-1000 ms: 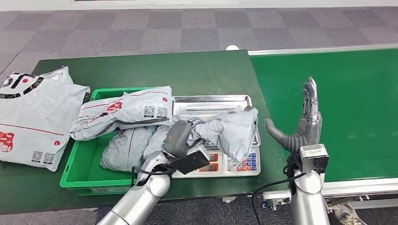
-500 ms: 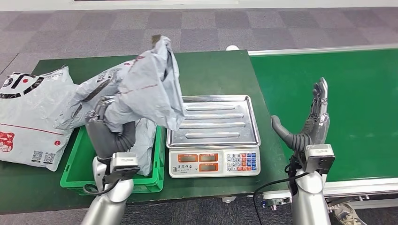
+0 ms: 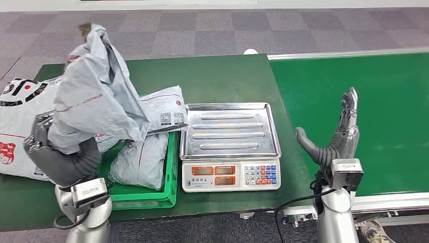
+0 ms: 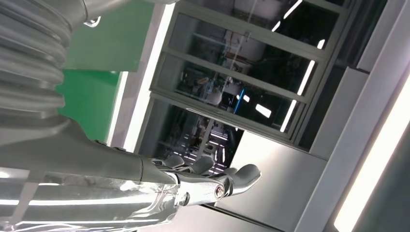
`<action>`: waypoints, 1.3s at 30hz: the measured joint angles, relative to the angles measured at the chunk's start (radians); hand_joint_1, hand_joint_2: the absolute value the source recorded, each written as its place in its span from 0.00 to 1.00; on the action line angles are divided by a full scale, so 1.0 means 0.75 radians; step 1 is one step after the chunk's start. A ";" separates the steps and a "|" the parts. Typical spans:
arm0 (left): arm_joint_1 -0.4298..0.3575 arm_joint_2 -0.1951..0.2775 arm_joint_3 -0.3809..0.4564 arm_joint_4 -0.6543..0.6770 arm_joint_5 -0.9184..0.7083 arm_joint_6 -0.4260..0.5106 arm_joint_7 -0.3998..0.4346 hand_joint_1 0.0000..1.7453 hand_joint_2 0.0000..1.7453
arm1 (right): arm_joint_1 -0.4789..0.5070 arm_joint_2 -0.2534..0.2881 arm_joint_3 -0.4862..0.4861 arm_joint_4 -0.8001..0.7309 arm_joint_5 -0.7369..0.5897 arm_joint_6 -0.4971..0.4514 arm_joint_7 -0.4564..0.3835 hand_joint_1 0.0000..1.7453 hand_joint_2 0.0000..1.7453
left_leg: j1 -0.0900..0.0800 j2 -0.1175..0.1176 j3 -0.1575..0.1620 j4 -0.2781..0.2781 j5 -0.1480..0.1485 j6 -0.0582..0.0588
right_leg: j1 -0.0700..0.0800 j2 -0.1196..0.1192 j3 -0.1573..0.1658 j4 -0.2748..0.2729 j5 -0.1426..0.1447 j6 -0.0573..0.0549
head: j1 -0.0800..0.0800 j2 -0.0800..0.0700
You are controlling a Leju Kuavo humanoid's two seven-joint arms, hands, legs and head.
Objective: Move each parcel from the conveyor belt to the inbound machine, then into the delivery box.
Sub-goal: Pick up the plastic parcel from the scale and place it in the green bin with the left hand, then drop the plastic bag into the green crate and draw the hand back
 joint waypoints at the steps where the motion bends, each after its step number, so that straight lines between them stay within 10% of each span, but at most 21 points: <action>1: 0.007 -0.014 0.034 -0.039 -0.070 0.000 -0.002 1.00 1.00 | 0.005 -0.001 -0.001 -0.002 0.000 0.000 -0.001 0.00 1.00 | 0.000 0.000 0.000 0.000 0.000 0.000 | 0.000 0.000 0.000 0.000 0.000 0.000 | 0.000 0.000; 7: 0.033 -0.104 0.236 -0.180 -0.470 0.001 -0.004 1.00 1.00 | 0.020 -0.001 -0.001 -0.007 0.016 0.005 -0.003 0.00 1.00 | 0.000 0.000 0.000 0.000 -0.001 0.000 | 0.000 0.000 0.000 0.000 -0.001 0.000 | 0.000 0.000; 15: 0.046 -0.111 0.268 -0.176 -0.330 0.001 0.015 1.00 1.00 | 0.020 -0.001 -0.001 -0.008 0.012 -0.002 -0.002 0.00 1.00 | 0.000 0.000 0.001 0.000 -0.001 0.000 | 0.000 0.000 0.001 0.000 -0.001 0.000 | 0.000 0.000; 18: 0.051 -0.102 0.265 -0.126 -0.610 -0.050 0.248 1.00 1.00 | 0.021 -0.001 -0.001 -0.008 0.018 0.001 -0.005 0.00 1.00 | -0.001 -0.001 0.002 0.000 -0.001 0.000 | -0.001 -0.001 0.001 -0.001 -0.001 0.001 | 0.000 0.000; 23: 0.001 -0.018 0.184 0.212 -1.013 -0.510 0.959 1.00 1.00 | 0.017 -0.001 -0.001 -0.008 0.061 0.024 0.006 0.00 1.00 | -0.001 0.000 0.001 0.000 -0.001 0.000 | -0.001 0.000 0.000 -0.001 -0.001 0.000 | 0.000 0.000; 39: -0.138 0.079 0.065 0.692 -1.025 -0.948 1.049 0.97 1.00 | -0.052 0.021 -0.001 0.037 0.127 0.058 0.022 0.00 1.00 | 0.000 -0.001 0.003 0.000 0.000 0.000 | -0.001 -0.001 0.004 0.000 -0.001 0.000 | 0.000 0.000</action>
